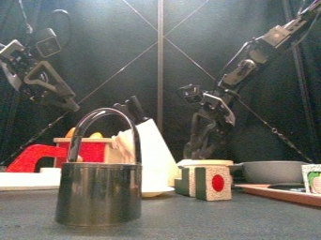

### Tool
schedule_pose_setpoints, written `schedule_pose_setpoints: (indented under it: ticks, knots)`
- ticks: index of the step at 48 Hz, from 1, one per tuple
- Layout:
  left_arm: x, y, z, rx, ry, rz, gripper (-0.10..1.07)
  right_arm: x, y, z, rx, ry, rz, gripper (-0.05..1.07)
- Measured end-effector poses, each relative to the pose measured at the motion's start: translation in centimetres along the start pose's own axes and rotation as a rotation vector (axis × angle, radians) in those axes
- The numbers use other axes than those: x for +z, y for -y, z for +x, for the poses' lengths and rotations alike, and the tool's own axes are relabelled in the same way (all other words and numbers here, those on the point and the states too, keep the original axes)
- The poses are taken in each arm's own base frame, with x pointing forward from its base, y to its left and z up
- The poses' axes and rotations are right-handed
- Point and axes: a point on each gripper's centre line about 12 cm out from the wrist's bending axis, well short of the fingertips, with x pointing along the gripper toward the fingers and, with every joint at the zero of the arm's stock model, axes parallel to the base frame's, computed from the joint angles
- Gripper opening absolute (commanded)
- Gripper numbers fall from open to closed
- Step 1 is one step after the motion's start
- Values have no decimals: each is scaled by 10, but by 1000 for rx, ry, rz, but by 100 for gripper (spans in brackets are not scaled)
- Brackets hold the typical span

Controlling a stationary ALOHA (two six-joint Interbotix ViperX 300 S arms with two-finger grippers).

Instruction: Grab pot

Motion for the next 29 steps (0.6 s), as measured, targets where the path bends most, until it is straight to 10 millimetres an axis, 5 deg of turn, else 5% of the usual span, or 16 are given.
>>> schedule_pose_setpoints:
  ticks: [12, 29]
  knots:
    - [1, 0, 0, 0, 2, -3, 86, 1, -15, -1, 26, 5, -32, 101]
    - [7, -1, 0, 0, 51, -5, 86, 52, -28, -10, 56, 122, -31, 101]
